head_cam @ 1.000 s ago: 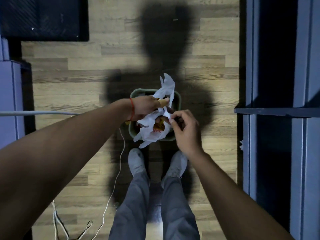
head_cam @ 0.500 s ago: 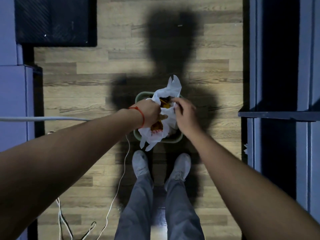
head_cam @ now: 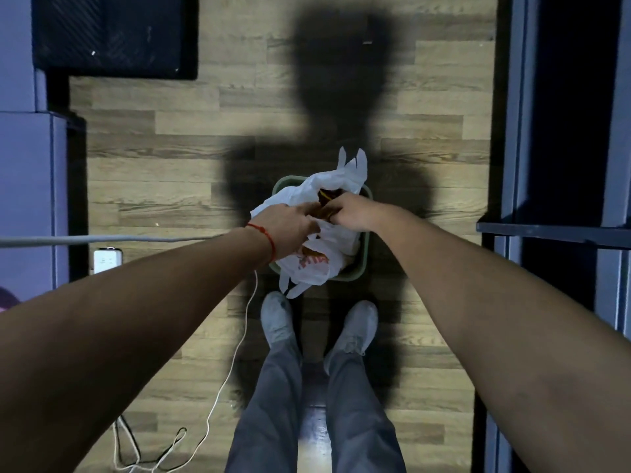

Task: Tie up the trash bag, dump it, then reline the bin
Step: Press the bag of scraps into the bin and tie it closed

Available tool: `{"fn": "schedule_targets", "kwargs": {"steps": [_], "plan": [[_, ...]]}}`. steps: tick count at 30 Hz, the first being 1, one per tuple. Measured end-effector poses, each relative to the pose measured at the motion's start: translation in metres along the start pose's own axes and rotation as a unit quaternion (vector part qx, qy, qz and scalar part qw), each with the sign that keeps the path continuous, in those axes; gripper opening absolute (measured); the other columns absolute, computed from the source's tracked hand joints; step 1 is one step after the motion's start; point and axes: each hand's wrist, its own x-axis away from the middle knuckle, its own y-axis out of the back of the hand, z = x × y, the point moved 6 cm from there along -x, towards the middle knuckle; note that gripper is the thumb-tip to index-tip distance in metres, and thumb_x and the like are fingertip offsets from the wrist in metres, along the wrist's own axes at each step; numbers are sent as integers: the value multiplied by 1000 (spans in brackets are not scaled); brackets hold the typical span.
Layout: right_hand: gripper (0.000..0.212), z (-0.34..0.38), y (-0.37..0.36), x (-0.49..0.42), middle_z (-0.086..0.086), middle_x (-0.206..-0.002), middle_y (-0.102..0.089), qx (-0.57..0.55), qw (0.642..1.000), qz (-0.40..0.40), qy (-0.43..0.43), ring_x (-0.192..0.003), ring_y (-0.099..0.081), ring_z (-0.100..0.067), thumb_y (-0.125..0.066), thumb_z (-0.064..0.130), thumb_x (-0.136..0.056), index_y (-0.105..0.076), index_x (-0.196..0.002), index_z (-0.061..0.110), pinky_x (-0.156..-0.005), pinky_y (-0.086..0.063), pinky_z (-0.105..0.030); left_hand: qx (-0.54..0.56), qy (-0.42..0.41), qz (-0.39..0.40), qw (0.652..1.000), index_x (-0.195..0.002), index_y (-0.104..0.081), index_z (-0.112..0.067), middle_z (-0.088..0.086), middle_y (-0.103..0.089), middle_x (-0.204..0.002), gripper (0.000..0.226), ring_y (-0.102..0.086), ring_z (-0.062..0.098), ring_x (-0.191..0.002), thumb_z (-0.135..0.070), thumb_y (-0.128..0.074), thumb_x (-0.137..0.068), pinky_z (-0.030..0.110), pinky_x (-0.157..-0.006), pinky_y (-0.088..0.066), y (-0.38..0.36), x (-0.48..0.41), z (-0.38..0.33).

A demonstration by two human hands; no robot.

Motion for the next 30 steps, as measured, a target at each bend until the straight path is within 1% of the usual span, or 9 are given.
{"fn": "schedule_targets", "kwargs": {"steps": [2,7,10,15,18,22,24,27,30], "plan": [[25,2,-1,-5,0,-101,-65,-11,1000,-13,-2,-88,-58,-18,-48,27,-99,-69,-109,20,-71,-41,-27,-22,3,18,1000,-129,-55,-25,6,-37,-148,37,-59,27,-107,-21,-57,-92,30,-80,-46,-2,0,3],[25,12,-2,-12,-4,-109,-64,11,1000,-18,13,-94,-58,-18,-45,25,-99,-65,-111,17,-82,-43,-31,7,-20,20,1000,-124,-53,-14,13,-45,-135,36,-59,28,-105,-12,-60,-89,34,-87,-52,-6,0,11],[18,13,-8,-14,0,-108,-62,8,999,-9,31,-95,-58,-16,-53,28,-92,-58,-109,28,-92,-48,-40,42,-25,3,999,-118,-54,-13,12,-52,-126,27,-60,29,-102,-16,-57,-91,35,-81,-51,-2,3,20],[66,7,-23,-6,7,-134,-54,-9,998,52,21,-120,-51,-19,-76,41,-73,-50,-133,34,-103,-43,-46,87,38,-20,995,-121,-43,-14,12,-60,-97,28,-51,18,-71,-32,-43,-99,28,-63,-39,10,12,33],[39,7,-24,0,6,-114,-62,-35,999,29,26,-107,-58,-18,-73,43,-79,-61,-113,30,-94,-48,-40,92,73,-16,993,-119,-39,-15,9,-60,-86,31,-50,18,-64,-39,-41,-99,30,-59,-38,8,12,38],[11,9,-12,15,4,-83,-62,-72,996,-38,42,-78,-58,-11,-68,35,-87,-62,-86,25,-65,-41,-26,229,117,-44,965,-118,-40,-15,1,-54,-92,34,-54,18,-77,-38,-50,-95,25,-60,-40,10,14,44],[15,7,-2,23,0,-80,-63,-98,991,-78,44,-71,-58,-11,-63,33,-91,-67,-91,18,-62,-40,-26,272,134,-74,950,-115,-45,-12,0,-47,-97,27,-49,15,-83,-31,-49,-96,22,-61,-34,13,16,46],[14,9,11,33,2,-88,-67,-106,981,-145,71,-82,-60,-9,-59,25,-94,-72,-98,19,-72,-46,-26,294,162,-120,934,-111,-52,-6,1,-43,-98,23,-43,15,-86,-23,-45,-98,26,-71,-34,18,18,49],[13,21,22,47,8,-87,-64,-69,962,-231,128,-83,-59,-6,-61,29,-94,-69,-103,25,-71,-45,-25,338,156,-133,919,-100,-53,-18,-4,-50,-86,13,-51,15,-81,-24,-41,-100,24,-64,-37,23,20,42]]}}
